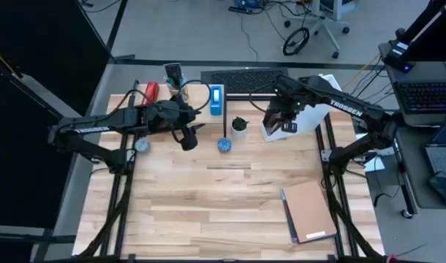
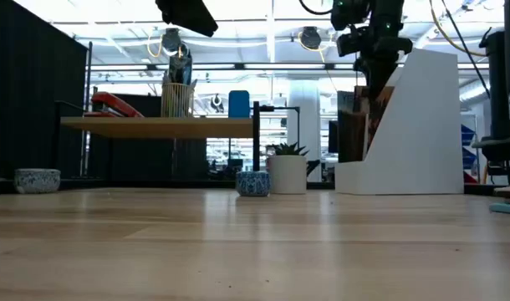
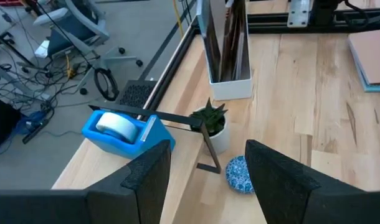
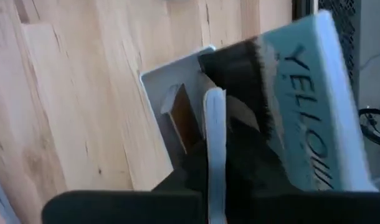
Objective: Stock shelves
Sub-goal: Remove the blue/brown book from the white book shelf
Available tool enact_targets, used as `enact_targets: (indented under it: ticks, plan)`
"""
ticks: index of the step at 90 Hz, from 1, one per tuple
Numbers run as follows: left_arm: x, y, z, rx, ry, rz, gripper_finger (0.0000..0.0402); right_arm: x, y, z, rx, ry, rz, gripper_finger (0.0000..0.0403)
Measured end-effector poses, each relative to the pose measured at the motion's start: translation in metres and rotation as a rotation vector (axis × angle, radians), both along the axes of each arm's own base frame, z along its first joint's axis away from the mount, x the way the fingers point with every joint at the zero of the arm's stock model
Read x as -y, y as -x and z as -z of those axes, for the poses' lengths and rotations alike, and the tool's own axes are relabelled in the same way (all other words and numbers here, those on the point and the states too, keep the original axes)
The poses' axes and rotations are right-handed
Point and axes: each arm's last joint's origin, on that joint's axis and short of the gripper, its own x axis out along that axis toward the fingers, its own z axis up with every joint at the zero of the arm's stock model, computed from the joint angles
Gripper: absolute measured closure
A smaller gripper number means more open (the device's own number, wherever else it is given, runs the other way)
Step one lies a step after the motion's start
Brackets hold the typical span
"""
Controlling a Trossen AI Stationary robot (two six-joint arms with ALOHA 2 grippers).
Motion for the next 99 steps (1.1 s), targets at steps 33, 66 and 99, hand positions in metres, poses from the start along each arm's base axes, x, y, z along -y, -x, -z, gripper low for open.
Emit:
enact_targets:
  ticks: [33,66,99]
  plan:
    - [0.000,0.000,0.000,0.001,0.001,-0.001,0.0207,-0.004,0.008,-0.076,0.174,0.135,0.025,0.0395]
    - [0.000,0.000,0.000,0.001,0.003,-0.002,0.0207,-0.016,0.020,-0.135,0.426,0.186,0.044,0.0394]
    - [0.000,0.000,0.000,0.002,0.003,-0.002,0.0207,-0.044,0.012,-0.156,0.572,0.145,-0.033,0.0394]
